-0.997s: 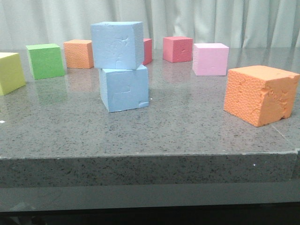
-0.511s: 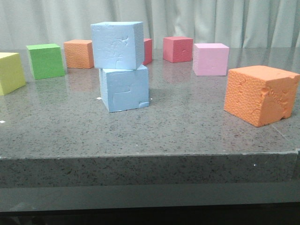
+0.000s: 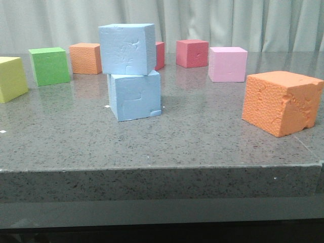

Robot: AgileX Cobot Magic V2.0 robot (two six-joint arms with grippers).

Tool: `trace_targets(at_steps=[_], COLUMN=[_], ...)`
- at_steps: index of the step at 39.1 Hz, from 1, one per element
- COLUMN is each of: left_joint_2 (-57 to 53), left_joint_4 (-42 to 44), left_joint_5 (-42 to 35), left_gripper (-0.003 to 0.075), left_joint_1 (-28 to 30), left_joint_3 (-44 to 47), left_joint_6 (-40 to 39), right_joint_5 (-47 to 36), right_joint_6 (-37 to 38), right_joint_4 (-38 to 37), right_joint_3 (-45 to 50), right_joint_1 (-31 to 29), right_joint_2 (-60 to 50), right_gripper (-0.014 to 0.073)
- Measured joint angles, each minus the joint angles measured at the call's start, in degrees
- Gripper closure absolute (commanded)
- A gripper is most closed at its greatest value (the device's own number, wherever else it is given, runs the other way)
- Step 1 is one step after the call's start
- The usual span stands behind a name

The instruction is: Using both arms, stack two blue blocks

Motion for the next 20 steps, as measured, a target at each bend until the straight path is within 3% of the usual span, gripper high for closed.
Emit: trace_targets(at_steps=[7,20], left_joint_2=[-5.68,-5.96], left_joint_4=[0.0,0.0], left_joint_5=[-1.06,-1.33], left_gripper=[0.0741,0.0741], left_joint_1=[0.0,0.0], left_joint_3=[3.76,5.65], left_joint_6=[0.0,0.0], right_joint_5=[0.0,0.0], right_joint_6=[0.0,0.0], right_joint_4=[0.0,0.0], right_joint_3=[0.0,0.0], right_joint_1=[0.0,0.0], right_joint_2=[0.0,0.0], right_gripper=[0.0661,0.0661])
